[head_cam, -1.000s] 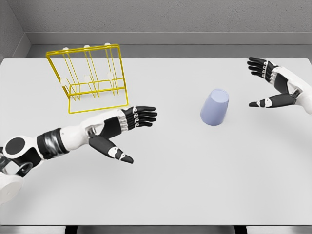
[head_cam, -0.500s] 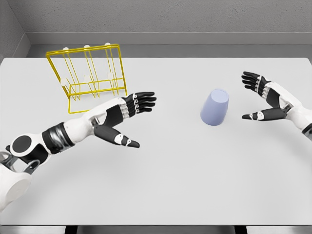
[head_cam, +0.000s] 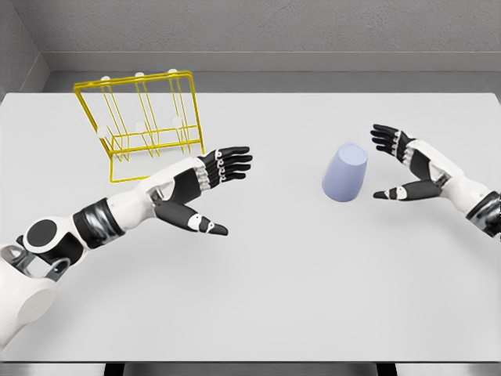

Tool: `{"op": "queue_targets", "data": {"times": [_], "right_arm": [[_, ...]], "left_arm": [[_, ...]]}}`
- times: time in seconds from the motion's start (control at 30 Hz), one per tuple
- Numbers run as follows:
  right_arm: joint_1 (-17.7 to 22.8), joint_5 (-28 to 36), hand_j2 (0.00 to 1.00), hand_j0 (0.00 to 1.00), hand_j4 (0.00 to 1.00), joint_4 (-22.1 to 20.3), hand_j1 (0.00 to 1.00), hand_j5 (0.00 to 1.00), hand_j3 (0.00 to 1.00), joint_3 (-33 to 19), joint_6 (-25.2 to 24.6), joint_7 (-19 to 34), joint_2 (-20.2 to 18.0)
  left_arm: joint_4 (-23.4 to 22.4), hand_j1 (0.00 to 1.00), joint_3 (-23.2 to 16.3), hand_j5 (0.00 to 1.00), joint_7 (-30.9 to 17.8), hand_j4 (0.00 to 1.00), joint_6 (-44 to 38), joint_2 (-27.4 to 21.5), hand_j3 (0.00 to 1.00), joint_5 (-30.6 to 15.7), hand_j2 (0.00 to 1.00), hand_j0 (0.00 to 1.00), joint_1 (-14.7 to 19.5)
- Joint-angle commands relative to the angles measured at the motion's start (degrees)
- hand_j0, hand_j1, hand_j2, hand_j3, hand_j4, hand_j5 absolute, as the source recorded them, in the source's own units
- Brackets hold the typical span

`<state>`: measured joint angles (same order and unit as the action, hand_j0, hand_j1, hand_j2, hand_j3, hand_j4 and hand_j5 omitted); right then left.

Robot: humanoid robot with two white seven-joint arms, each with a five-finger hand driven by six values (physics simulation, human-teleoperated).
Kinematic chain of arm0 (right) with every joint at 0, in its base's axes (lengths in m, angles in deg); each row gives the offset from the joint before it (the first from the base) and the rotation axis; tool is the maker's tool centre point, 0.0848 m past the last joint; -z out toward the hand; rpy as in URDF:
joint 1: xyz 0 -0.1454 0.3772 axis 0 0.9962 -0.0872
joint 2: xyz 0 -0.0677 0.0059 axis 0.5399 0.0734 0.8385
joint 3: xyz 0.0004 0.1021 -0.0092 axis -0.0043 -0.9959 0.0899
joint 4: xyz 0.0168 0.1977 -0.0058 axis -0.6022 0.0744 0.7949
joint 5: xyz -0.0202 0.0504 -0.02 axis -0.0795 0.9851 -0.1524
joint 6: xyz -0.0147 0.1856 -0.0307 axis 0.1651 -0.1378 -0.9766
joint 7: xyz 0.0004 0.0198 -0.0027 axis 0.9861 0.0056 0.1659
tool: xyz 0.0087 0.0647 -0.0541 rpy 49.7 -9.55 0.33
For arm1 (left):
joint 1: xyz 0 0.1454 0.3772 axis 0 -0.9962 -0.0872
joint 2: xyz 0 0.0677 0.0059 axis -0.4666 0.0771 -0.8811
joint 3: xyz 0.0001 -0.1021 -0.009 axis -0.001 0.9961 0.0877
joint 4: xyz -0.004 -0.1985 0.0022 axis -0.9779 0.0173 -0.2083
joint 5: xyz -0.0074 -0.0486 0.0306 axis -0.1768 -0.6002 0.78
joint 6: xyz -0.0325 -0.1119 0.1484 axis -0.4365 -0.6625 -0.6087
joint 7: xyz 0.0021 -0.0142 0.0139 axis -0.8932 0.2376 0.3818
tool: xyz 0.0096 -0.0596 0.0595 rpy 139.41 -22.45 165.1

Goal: Place the cup on the cup holder with both arms

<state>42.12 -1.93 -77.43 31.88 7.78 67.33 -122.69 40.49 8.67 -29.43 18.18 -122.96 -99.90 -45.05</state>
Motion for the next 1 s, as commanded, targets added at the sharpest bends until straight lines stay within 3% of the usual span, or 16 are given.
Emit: {"op": "queue_targets", "data": {"times": [0.0,0.3,0.97], "right_arm": [[-0.3,-0.3,1.0,1.0,1.0,1.1,1.0,1.0,1.0,0.2,0.0,0.0,1.5],[-1.9,-1.2,1.0,1.0,1.0,4.7,1.0,1.0,1.0,1.2,1.0,0.0,2.9],[-3.1,-3.3,1.0,1.0,1.0,5.3,1.0,1.0,1.0,1.8,1.1,0.0,6.1]], "left_arm": [[-0.1,1.0,0.0,1.0,0.0,1.0,0.0,0.1,1.0,-0.3,1.0,1.0,0.0],[-0.7,1.0,0.0,1.0,0.0,1.0,0.2,1.0,1.0,-0.3,1.0,1.0,0.0],[-0.8,1.0,0.1,1.0,0.0,1.0,0.0,1.0,1.0,-0.2,1.0,1.0,-0.2]]}}
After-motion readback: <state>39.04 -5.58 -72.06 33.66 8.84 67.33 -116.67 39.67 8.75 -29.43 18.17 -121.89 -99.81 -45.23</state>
